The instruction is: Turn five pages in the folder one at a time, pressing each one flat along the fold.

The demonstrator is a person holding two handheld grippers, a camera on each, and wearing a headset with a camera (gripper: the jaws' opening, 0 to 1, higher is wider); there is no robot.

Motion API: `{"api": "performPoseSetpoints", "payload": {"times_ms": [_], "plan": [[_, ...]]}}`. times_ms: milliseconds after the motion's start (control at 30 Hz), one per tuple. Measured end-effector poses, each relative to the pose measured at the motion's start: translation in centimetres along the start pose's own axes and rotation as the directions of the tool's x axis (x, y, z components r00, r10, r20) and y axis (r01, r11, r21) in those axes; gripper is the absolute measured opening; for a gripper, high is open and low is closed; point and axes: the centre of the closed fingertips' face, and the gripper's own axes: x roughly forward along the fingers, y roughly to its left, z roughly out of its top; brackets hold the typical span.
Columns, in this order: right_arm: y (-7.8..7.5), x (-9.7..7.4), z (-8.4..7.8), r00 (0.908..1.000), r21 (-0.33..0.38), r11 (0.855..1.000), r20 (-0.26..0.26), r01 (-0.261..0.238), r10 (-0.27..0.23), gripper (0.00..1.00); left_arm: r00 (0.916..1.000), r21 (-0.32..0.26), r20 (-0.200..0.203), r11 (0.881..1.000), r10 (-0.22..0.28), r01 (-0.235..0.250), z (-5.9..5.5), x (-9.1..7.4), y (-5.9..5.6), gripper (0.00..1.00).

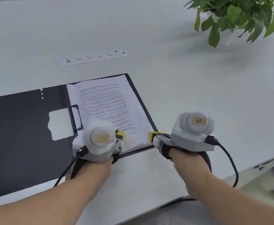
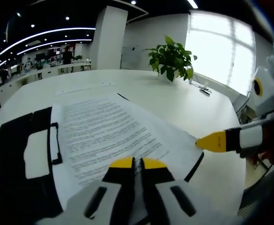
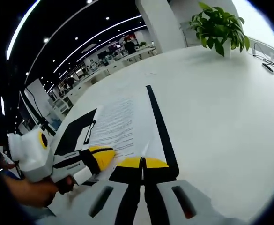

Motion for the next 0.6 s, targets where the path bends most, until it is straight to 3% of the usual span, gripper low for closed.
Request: {"api": "performPoseSetpoints", "payload": {"times_ms": [133,267,400,600], "plan": [[1.1,-0.6,0.6,0.9993,0.005,1.0,0.022,-0.029,0.029,0.0,0.9999,0.013,0.011,1.0,0.0,0.0,0.0,-1.2,0.0,0.04],[2.8,-1.2,1.6,0.9956,0.004,0.997,0.059,-0.073,0.072,0.0,0.9982,-0.054,0.06,0.999,0.008,-0.004,0.9,-2.7,0.6,0.08],[5.3,-1.9,2.9,0.9866,0.005,0.992,0.102,-0.129,0.128,0.0,0.9954,-0.066,0.096,0.998,0.005,0.001,2.0,-4.8,1.6,0.11],[9.6,-2.6,4.2,0.9685,-0.012,0.978,0.136,-0.209,0.209,0.0,0.9859,-0.056,0.162,0.998,0.041,-0.032,3.9,-8.5,4.0,0.14]]}}
